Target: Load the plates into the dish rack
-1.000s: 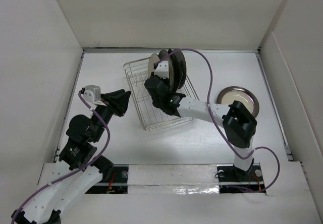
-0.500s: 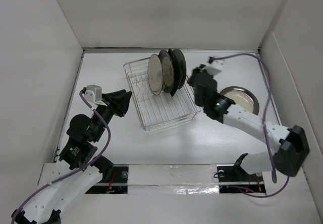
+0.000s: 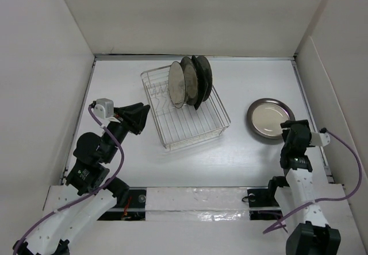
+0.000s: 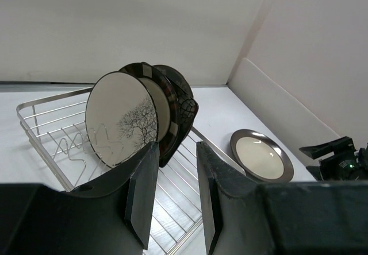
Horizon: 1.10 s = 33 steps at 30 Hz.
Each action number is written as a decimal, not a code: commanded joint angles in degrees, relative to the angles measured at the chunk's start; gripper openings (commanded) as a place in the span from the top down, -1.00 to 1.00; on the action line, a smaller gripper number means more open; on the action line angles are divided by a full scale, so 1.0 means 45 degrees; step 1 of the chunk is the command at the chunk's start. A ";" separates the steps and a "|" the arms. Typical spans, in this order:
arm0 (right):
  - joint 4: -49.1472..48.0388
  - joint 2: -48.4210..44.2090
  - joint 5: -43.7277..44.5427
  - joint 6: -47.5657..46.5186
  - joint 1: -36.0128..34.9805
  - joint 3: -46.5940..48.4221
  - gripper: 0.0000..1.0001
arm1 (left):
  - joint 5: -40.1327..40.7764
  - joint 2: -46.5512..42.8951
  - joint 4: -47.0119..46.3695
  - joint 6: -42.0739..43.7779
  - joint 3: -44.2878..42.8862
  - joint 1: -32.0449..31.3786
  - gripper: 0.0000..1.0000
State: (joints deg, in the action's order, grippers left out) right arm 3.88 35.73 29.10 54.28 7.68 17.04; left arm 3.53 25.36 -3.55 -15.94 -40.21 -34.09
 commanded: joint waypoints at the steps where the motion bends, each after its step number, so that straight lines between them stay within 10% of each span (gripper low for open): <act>1: 0.0155 0.0086 -0.2399 0.0282 0.1434 -0.0444 -0.43 | -0.0219 -0.0226 -0.0637 -0.0128 -0.0050 -0.0082 0.42; 16: -0.6462 0.8110 -0.8495 0.0005 0.3898 -0.0641 -0.34 | -0.0023 -0.0129 -0.0598 -0.0070 -0.0069 -0.0082 0.42; 21: -1.0290 1.0769 -1.0040 0.1041 0.4328 -0.1167 1.00 | 0.0035 -0.0051 -0.0577 -0.0012 -0.0089 -0.0082 0.42; 22: -1.0876 1.0869 -1.0157 0.1584 0.4328 -0.1362 1.00 | 0.0094 -0.0031 -0.0597 -0.0011 -0.0069 -0.0082 0.42; 25: -1.1431 0.9820 -0.9595 0.2000 0.3764 -0.1619 1.00 | 0.0017 0.0222 -0.0480 0.0008 -0.0128 -0.0082 0.42; 33: -0.4946 0.1368 -0.3082 -0.0554 -0.0861 0.2673 1.00 | 0.0134 0.0515 -0.0422 0.0086 -0.0167 -0.0082 0.42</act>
State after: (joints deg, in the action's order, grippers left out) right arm -14.96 52.73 2.17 55.55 10.26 17.12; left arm 3.73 26.89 -3.55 -15.90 -40.21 -34.09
